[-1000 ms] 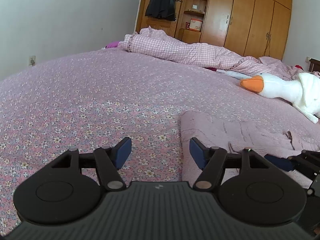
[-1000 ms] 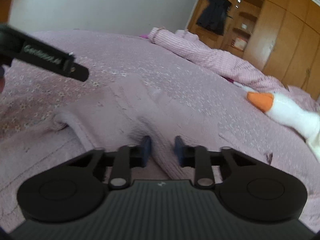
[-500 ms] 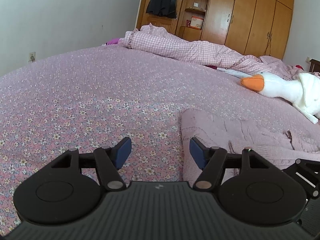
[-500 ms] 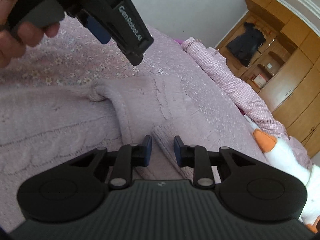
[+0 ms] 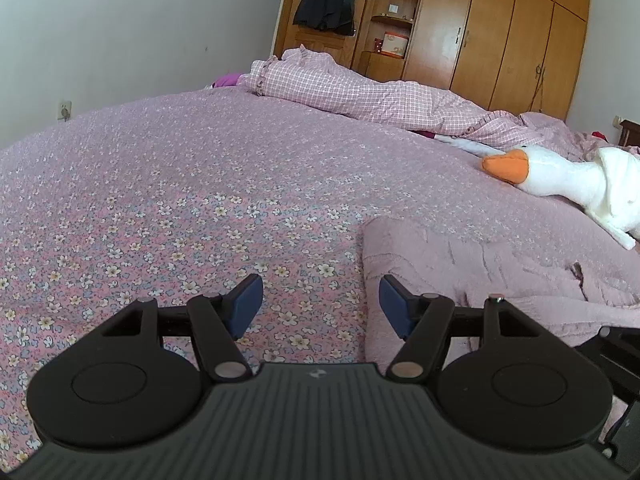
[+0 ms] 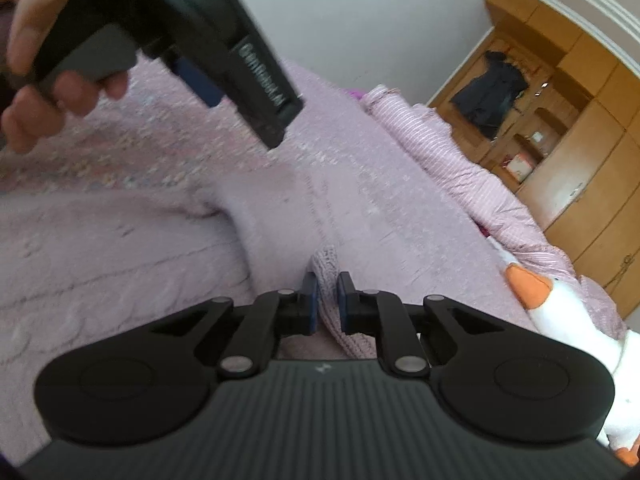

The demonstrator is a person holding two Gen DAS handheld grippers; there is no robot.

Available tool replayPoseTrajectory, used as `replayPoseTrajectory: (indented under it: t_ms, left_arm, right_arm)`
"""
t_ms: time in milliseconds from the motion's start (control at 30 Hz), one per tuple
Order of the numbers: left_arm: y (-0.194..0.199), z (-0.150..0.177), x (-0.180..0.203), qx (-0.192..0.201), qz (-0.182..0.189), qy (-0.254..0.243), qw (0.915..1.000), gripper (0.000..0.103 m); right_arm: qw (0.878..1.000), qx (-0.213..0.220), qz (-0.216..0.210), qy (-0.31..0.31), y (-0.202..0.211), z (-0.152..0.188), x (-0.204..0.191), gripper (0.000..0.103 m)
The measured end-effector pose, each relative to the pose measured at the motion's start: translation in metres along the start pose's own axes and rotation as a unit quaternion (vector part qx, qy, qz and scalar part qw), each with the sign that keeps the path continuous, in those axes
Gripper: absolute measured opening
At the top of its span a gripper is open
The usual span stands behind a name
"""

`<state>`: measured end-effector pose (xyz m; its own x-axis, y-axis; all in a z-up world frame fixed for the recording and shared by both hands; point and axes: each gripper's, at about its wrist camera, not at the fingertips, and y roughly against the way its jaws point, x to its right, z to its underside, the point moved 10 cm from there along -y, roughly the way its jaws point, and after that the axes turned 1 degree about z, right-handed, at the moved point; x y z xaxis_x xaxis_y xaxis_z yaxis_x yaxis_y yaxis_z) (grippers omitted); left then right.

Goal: Fold small clothes

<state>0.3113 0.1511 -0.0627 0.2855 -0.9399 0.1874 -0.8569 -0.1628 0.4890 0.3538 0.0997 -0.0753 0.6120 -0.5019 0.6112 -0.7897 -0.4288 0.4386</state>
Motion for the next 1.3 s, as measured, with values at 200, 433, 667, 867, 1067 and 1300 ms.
replayPoseTrajectory:
  t_ms: [200, 433, 667, 867, 1067, 1300]
  left_arm:
    - [-0.001, 0.001, -0.001, -0.002, -0.003, 0.000, 1.0000, 0.071]
    - [-0.001, 0.000, -0.004, -0.002, -0.003, 0.005, 1.0000, 0.071]
    - [0.017, 0.008, 0.001, 0.007, 0.011, -0.018, 0.9997, 0.071]
    - [0.067, 0.020, 0.015, -0.004, 0.070, -0.046, 0.9965, 0.071]
    - [0.120, 0.037, 0.026, -0.069, 0.168, -0.013, 0.9833, 0.088]
    - [0.165, 0.067, 0.040, -0.089, 0.180, -0.082, 0.9763, 0.098]
  right_arm:
    - [1.000, -0.003, -0.005, -0.009, 0.001, 0.000, -0.002, 0.015]
    - [0.996, 0.029, -0.026, -0.079, 0.020, -0.005, 0.006, 0.026]
    - [0.963, 0.052, -0.041, -0.263, 0.075, 0.013, 0.039, 0.031]
    - [0.920, 0.073, 0.007, -0.384, 0.140, 0.068, 0.077, 0.086]
    - [0.892, 0.091, 0.014, -0.442, 0.217, 0.118, 0.109, 0.087]
    - [0.831, 0.022, 0.049, -0.553, 0.267, 0.215, 0.121, 0.089]
